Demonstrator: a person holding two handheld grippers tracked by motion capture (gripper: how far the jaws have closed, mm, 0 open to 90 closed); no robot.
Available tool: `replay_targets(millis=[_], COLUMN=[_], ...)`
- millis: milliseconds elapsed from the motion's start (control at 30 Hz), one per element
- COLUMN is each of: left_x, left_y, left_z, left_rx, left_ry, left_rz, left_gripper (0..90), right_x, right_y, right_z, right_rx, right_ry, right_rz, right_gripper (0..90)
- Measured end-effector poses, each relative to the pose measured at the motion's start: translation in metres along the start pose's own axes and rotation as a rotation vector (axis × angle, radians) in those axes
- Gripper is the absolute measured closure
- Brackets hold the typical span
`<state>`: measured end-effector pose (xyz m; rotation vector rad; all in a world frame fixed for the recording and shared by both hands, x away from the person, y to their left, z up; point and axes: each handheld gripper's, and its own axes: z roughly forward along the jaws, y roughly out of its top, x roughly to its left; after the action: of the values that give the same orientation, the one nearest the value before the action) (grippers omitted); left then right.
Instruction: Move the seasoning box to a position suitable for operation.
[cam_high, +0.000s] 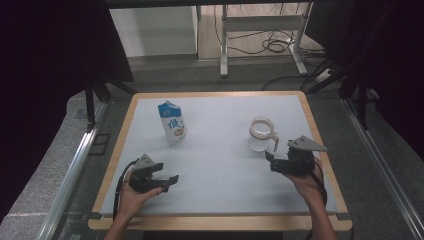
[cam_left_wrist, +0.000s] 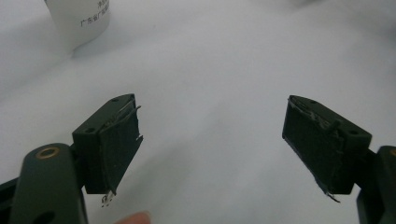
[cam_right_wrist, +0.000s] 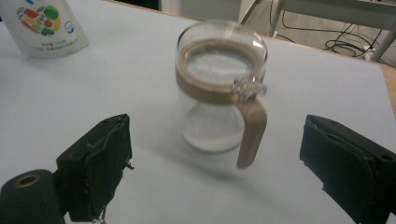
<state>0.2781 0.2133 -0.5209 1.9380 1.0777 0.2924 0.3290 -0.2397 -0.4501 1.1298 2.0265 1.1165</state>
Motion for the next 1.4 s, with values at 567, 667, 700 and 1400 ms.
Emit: replay_targets(millis=[567, 667, 700, 1400], left_x=[-0.001, -0.002, -0.002, 0.002], left_y=[-0.002, -0.002, -0.002, -0.001], left_z=[0.002, 0.003, 0.003, -0.005], left_rx=[0.013, 0.016, 0.017, -0.01], left_ry=[-0.027, -0.03, -0.029, -0.033], left_rz=[-0.006, -0.003, -0.005, -0.015], left_gripper=[18.2, 18.1, 18.1, 18.1], right_x=[-0.02, -0.018, -0.018, -0.027], right_y=[0.057, 0.056, 0.055, 0.049], right_z=[0.088, 0.103, 0.109, 0.116], right_rx=[0.123, 0.15, 0.164, 0.209], right_ry=[0.048, 0.058, 0.066, 0.1], right_rz=[-0.011, -0.018, -0.016, 0.004], right_gripper=[4.0, 4.0, 4.0, 11.6])
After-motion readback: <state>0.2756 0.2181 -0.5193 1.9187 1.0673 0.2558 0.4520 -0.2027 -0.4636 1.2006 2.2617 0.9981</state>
